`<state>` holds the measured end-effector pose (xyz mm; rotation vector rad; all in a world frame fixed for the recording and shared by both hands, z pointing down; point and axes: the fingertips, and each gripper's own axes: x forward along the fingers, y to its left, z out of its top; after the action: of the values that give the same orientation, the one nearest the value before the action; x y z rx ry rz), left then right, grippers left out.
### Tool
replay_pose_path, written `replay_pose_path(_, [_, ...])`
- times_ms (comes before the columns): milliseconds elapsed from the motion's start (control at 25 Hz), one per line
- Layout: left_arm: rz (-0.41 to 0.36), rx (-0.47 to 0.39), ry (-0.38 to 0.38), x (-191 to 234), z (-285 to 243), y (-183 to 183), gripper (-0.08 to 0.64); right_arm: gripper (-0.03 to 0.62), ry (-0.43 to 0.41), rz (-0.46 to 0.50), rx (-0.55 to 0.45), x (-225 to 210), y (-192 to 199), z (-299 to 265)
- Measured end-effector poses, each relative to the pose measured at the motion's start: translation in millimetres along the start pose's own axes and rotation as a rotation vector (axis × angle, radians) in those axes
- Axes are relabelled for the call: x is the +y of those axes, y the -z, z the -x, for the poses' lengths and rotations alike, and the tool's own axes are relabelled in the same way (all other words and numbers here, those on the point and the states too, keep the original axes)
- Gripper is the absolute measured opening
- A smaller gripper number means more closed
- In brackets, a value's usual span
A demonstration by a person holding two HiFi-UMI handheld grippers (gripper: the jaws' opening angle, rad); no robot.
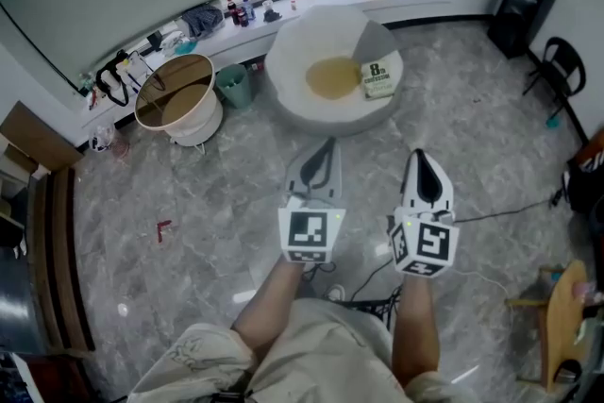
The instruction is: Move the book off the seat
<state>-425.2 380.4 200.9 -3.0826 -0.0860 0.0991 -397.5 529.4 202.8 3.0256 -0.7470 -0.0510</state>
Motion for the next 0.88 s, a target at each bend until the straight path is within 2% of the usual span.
replay_pose_path(240, [0.008,0.021,0.010,1.8,-43.5,14.8,0.002,0.003,0.001,-0.004,0.020,-17.3,15.1,-40.7])
replay_pose_path(480, [0.033,0.013,0.030,31.1,-106.9,30.0,0.002,0.003,0.022,0.015,0.039,-21.8,26.1,-109.4])
replay_pose_path(880, [0.062,0.001,0.140,91.7,-233.2,30.6,0.002,0.003,0.079,0.055,0.057,-11.8,16.0,-249.6])
